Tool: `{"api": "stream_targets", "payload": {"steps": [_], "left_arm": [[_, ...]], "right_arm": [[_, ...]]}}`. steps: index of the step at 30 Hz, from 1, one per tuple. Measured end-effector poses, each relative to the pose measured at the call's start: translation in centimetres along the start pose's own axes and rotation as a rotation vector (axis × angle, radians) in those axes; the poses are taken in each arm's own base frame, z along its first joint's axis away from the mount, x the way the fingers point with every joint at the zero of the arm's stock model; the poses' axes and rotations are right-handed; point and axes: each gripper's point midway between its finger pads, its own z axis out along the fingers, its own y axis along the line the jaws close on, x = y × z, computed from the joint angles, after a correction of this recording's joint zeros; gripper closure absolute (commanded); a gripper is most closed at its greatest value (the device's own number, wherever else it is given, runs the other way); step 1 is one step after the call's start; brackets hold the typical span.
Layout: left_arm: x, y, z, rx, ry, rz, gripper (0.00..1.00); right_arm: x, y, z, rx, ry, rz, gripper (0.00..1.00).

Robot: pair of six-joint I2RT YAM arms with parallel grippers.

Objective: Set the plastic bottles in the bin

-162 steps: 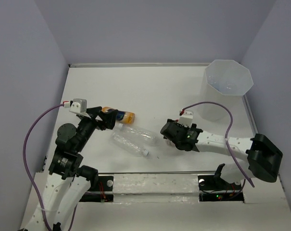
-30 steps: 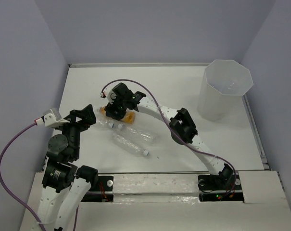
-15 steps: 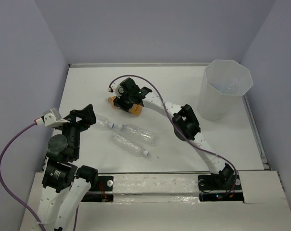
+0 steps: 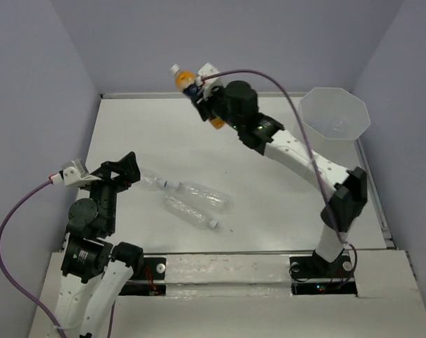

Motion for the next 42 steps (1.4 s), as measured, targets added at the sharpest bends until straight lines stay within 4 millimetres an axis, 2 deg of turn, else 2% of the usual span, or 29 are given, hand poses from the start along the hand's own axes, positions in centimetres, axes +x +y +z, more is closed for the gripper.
{"api": "stream_targets", "payload": {"steps": [2, 3, 4, 6, 8, 10, 11, 12, 13, 14, 16, 18, 19, 20, 23, 25, 27, 28, 29, 32, 37, 42], "left_arm": [[-0.1, -0.1, 0.0, 0.006, -0.002, -0.002, 0.01], [-0.1, -0.2, 0.0, 0.01, -0.003, -0.003, 0.01], [-0.1, -0.2, -0.1, 0.012, -0.004, -0.004, 0.01], [-0.3, -0.3, -0.2, 0.018, -0.009, -0.006, 0.01], [-0.4, -0.3, -0.4, 0.024, -0.015, -0.01, 0.01], [-0.7, -0.4, -0.5, 0.03, -0.023, -0.014, 0.01], [-0.8, -0.5, -0.6, 0.034, -0.026, -0.015, 0.01], [-0.8, -0.6, -0.7, 0.039, -0.028, -0.018, 0.01], [-0.9, -0.6, -0.7, 0.042, -0.03, -0.018, 0.01], [-0.9, -0.7, -0.8, 0.046, -0.031, -0.018, 0.01], [-1.0, -0.8, -1.0, 0.053, -0.033, -0.021, 0.01], [-1.1, -0.9, -1.1, 0.06, -0.035, -0.023, 0.01], [-1.1, -0.9, -1.1, 0.062, -0.037, -0.024, 0.01], [-1.2, -0.9, -1.2, 0.063, -0.039, -0.025, 0.01], [-1.3, -0.9, -1.4, 0.069, -0.045, -0.027, 0.01], [-1.4, -1.0, -1.5, 0.07, -0.049, -0.029, 0.01], [-1.4, -1.0, -1.5, 0.074, -0.047, -0.03, 0.01], [-1.4, -1.1, -1.5, 0.076, -0.047, -0.03, 0.01], [-1.4, -1.1, -1.6, 0.077, -0.047, -0.03, 0.01], [-1.4, -1.1, -1.6, 0.079, -0.047, -0.03, 0.01], [-1.4, -1.2, -1.6, 0.083, -0.044, -0.031, 0.01], [-1.4, -1.2, -1.6, 0.083, -0.044, -0.031, 0.01]], "right_arm": [[-6.8, -5.4, -5.6, 0.142, -0.184, 0.024, 0.55], [-9.3, -8.2, -8.3, 0.219, -0.263, 0.039, 0.55], [-11.8, -11.5, -11.9, 0.309, -0.341, 0.053, 0.55], [-14.4, -17.5, -18.4, 0.494, -0.458, 0.081, 0.55], [-15.0, -22.0, -24.5, 0.682, -0.526, 0.111, 0.56], [-14.2, -25.2, -29.0, 0.834, -0.564, 0.133, 0.56], [-13.2, -26.1, -30.6, 0.898, -0.572, 0.145, 0.56], [-12.5, -26.7, -31.3, 0.931, -0.569, 0.148, 0.56], [-11.0, -27.6, -32.1, 0.979, -0.561, 0.156, 0.56], [-9.7, -28.2, -32.5, 1.007, -0.549, 0.161, 0.56], [-5.9, -30.1, -32.7, 1.069, -0.491, 0.178, 0.56], [-1.1, -31.8, -31.7, 1.104, -0.396, 0.202, 0.56], [0.8, -32.3, -31.2, 1.11, -0.358, 0.214, 0.56], [3.5, -32.7, -30.5, 1.116, -0.3, 0.231, 0.56], [8.2, -32.6, -29.0, 1.097, -0.215, 0.281, 0.56], [9.9, -32.4, -28.5, 1.082, -0.188, 0.31, 0.53], [10.7, -32.1, -28.1, 1.068, -0.188, 0.341, 0.33], [10.8, -31.9, -28.0, 1.058, -0.201, 0.359, 0.18], [10.8, -31.7, -28.0, 1.055, -0.21, 0.373, 0.13], [10.4, -31.2, -28.6, 1.051, -0.241, 0.404, 0.1], [7.8, -30.5, -30.4, 1.051, -0.333, 0.44, 0.09], [5.7, -29.2, -31.5, 0.996, -0.384, 0.47, 0.17]]}}
